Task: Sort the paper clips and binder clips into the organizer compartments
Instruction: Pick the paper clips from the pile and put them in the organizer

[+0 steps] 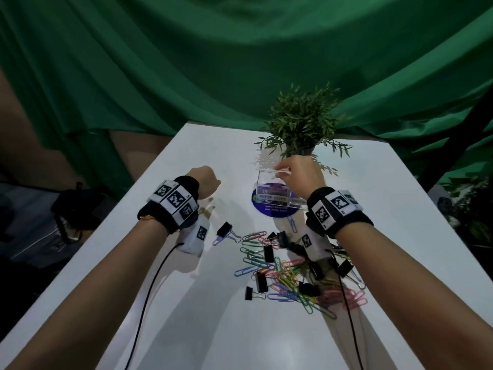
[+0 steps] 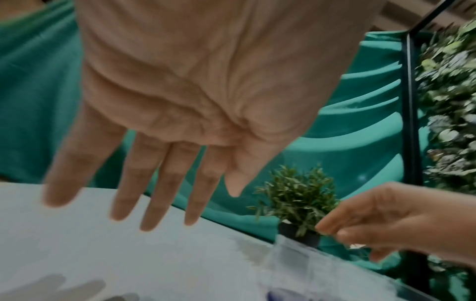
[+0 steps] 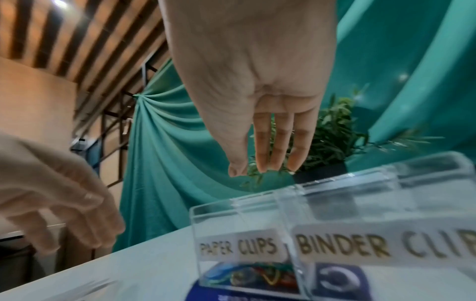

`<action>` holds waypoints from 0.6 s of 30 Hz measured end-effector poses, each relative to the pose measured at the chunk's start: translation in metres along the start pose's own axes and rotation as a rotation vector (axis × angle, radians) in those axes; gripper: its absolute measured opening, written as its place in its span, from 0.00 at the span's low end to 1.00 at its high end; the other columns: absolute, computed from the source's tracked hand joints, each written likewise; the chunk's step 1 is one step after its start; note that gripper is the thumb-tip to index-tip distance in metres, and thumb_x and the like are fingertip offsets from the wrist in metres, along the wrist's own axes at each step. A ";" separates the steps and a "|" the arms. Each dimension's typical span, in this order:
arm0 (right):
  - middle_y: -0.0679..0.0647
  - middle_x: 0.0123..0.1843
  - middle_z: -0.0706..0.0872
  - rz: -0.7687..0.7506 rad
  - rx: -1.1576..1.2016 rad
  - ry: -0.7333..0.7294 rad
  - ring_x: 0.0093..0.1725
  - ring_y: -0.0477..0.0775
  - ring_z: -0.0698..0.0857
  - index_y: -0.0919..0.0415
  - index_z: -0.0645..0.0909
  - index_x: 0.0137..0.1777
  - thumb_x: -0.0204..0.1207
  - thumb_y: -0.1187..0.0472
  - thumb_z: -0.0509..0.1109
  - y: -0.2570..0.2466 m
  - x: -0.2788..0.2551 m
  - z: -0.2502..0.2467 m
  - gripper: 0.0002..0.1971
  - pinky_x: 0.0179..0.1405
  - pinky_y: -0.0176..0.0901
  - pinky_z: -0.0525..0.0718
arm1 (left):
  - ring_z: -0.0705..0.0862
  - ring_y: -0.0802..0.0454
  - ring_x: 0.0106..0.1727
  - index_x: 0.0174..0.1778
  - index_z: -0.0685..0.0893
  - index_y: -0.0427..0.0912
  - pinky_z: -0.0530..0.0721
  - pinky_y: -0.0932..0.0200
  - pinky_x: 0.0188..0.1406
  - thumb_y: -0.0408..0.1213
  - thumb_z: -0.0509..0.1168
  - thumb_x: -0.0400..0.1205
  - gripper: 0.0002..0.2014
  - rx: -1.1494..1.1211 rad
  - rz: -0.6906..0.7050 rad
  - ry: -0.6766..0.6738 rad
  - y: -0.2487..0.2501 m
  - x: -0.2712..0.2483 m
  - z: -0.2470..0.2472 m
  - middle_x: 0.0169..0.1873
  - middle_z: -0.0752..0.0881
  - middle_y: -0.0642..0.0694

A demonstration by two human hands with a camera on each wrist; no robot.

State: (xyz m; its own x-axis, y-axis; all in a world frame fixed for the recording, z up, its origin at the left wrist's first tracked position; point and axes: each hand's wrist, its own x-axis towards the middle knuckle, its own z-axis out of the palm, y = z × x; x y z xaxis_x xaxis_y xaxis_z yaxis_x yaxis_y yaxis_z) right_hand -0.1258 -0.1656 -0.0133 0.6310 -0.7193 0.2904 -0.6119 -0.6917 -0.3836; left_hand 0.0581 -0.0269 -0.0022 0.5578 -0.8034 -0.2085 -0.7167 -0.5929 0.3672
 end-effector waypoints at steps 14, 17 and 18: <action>0.60 0.55 0.87 -0.135 -0.297 -0.469 0.53 0.64 0.86 0.58 0.88 0.53 0.75 0.69 0.64 -0.011 -0.053 -0.004 0.14 0.50 0.48 0.84 | 0.76 0.44 0.37 0.38 0.72 0.32 0.71 0.56 0.37 0.30 0.52 0.86 0.12 0.162 -0.056 -0.318 -0.003 -0.049 0.039 0.41 0.78 0.36; 0.59 0.45 0.83 -0.114 -0.359 -0.649 0.48 0.61 0.83 0.61 0.82 0.41 0.75 0.72 0.60 -0.002 -0.069 -0.001 0.11 0.42 0.44 0.75 | 0.80 0.42 0.38 0.46 0.75 0.31 0.71 0.57 0.39 0.32 0.54 0.86 0.08 0.299 0.039 -0.328 0.000 -0.062 0.052 0.41 0.80 0.36; 0.59 0.44 0.85 -0.112 -0.370 -0.679 0.47 0.61 0.83 0.62 0.81 0.40 0.75 0.73 0.59 0.002 -0.073 0.000 0.11 0.41 0.44 0.74 | 0.76 0.46 0.32 0.43 0.73 0.32 0.71 0.57 0.34 0.32 0.54 0.85 0.09 0.327 0.052 -0.315 -0.002 -0.066 0.057 0.33 0.77 0.40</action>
State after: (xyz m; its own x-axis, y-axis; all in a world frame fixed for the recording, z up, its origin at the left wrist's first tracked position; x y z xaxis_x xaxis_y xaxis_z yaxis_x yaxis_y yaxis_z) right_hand -0.1732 -0.1145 -0.0356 0.7788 -0.5295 -0.3362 -0.5714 -0.8201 -0.0320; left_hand -0.0010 0.0242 -0.0410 0.3999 -0.7801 -0.4812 -0.8629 -0.4974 0.0893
